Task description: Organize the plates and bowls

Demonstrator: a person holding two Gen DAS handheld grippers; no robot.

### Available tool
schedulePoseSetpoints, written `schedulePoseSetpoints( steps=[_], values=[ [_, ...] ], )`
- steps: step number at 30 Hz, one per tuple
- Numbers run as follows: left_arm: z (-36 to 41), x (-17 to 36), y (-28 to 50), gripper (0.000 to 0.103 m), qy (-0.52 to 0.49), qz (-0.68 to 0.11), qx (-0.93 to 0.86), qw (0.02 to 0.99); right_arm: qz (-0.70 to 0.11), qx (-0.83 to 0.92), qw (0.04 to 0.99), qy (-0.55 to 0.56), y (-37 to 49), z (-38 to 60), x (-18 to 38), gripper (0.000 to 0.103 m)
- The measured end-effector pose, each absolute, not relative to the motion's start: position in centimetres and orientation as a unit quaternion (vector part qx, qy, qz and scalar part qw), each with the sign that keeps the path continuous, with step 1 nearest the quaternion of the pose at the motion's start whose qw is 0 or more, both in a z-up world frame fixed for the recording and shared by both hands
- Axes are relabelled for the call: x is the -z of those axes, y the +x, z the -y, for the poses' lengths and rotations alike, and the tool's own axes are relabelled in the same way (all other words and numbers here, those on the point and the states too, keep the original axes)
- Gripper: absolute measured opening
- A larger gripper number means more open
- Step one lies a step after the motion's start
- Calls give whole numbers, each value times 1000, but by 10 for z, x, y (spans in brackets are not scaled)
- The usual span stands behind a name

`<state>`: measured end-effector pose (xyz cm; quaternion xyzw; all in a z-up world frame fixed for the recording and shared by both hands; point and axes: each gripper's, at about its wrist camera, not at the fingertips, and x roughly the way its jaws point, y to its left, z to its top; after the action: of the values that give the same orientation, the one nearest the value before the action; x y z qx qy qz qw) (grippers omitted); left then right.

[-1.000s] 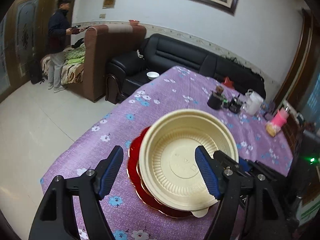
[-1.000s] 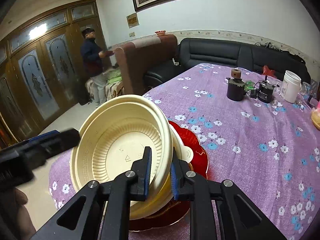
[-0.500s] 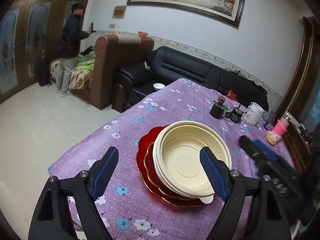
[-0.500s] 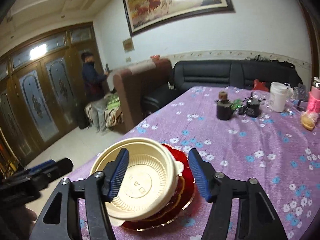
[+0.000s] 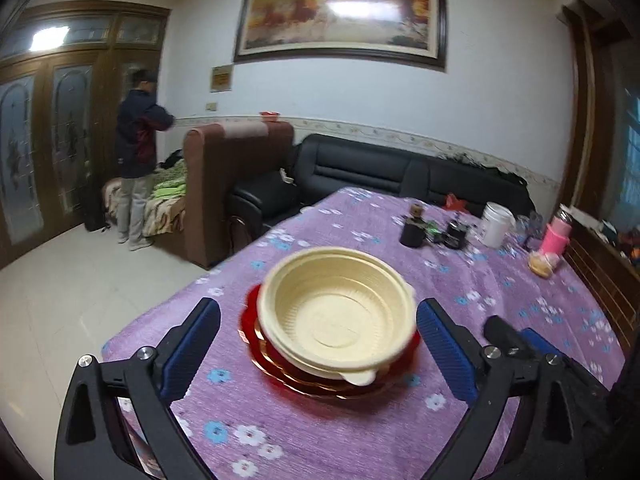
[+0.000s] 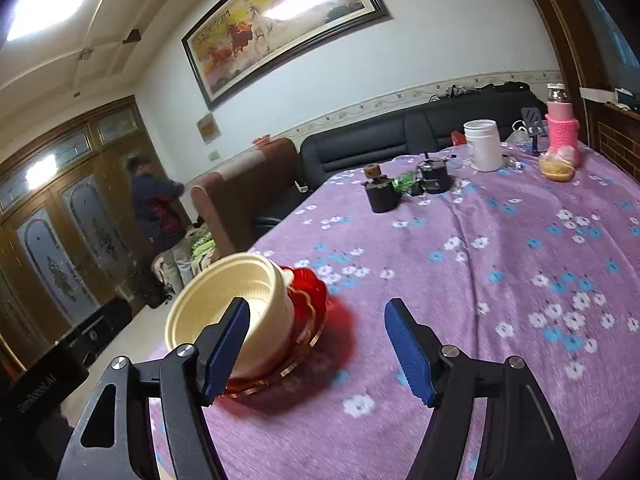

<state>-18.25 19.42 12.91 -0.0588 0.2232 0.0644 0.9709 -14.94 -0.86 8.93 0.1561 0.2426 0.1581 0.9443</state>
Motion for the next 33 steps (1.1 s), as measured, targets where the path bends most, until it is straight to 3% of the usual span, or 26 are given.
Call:
schedulePoseSetpoints(
  steps=[16,27,33],
  values=[
    [-197,-117,-184,100,-57,-233,-127,962,-245,-110,958,98,-166,7,-76,78],
    [-188,-122,-209,103,-9,-160,-181,970,-223,-114,967,34,-181,-25,-74,89],
    [-186,-104,-187,103,9,-219,-185,958,-242,-111,964,27,-176,-28,-67,90]
  ],
)
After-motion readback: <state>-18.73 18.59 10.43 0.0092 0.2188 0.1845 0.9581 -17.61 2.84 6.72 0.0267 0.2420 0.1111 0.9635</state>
